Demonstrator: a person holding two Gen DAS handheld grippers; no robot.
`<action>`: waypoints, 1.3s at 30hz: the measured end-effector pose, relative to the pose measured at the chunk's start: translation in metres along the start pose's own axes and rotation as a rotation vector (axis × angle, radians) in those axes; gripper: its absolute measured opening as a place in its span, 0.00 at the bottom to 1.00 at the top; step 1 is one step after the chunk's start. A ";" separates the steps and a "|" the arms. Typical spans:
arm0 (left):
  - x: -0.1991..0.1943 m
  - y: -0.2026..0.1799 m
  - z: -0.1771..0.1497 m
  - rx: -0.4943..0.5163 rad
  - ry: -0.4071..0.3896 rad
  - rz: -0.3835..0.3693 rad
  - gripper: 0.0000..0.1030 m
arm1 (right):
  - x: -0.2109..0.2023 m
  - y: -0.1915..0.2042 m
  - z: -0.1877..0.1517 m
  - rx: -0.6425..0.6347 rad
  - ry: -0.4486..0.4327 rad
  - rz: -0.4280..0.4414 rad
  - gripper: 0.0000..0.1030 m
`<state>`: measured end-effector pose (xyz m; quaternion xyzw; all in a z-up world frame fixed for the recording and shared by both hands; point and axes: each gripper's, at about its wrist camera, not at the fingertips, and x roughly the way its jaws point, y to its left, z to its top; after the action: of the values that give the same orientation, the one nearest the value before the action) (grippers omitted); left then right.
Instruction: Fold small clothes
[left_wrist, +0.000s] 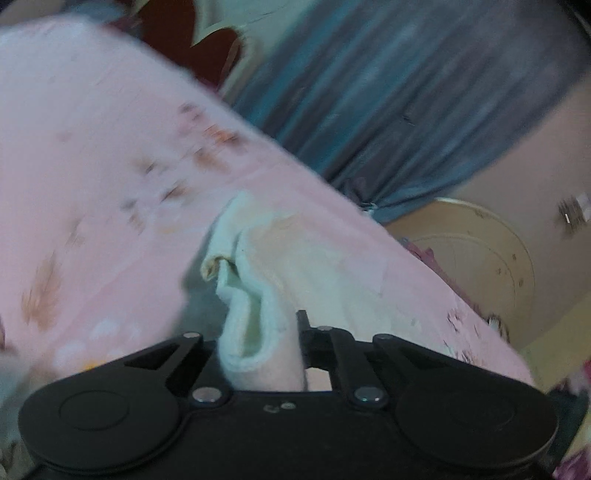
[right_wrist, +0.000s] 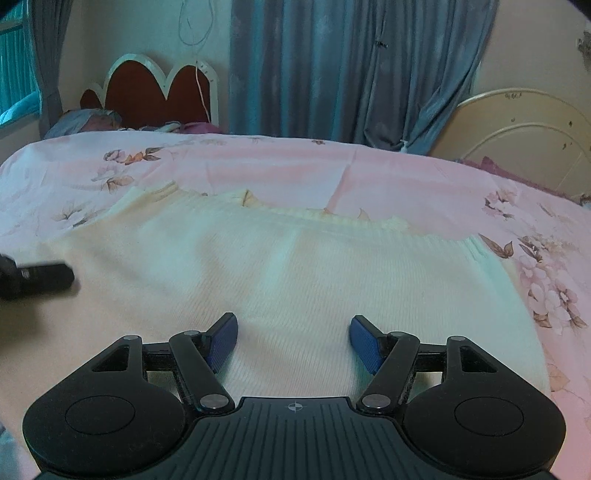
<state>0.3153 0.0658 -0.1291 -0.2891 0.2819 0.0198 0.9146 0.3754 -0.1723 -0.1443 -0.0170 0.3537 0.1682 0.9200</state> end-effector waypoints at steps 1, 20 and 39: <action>-0.003 -0.008 0.001 0.033 -0.007 -0.003 0.07 | -0.002 -0.003 0.002 0.015 0.000 0.012 0.64; 0.039 -0.194 -0.143 0.736 0.253 -0.204 0.14 | -0.114 -0.173 -0.029 0.351 -0.068 -0.077 0.65; -0.033 -0.118 -0.077 0.507 0.174 -0.172 0.69 | -0.069 -0.160 -0.024 0.469 0.051 0.249 0.64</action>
<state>0.2722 -0.0699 -0.1026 -0.0745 0.3298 -0.1540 0.9284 0.3635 -0.3476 -0.1310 0.2362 0.4056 0.1931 0.8616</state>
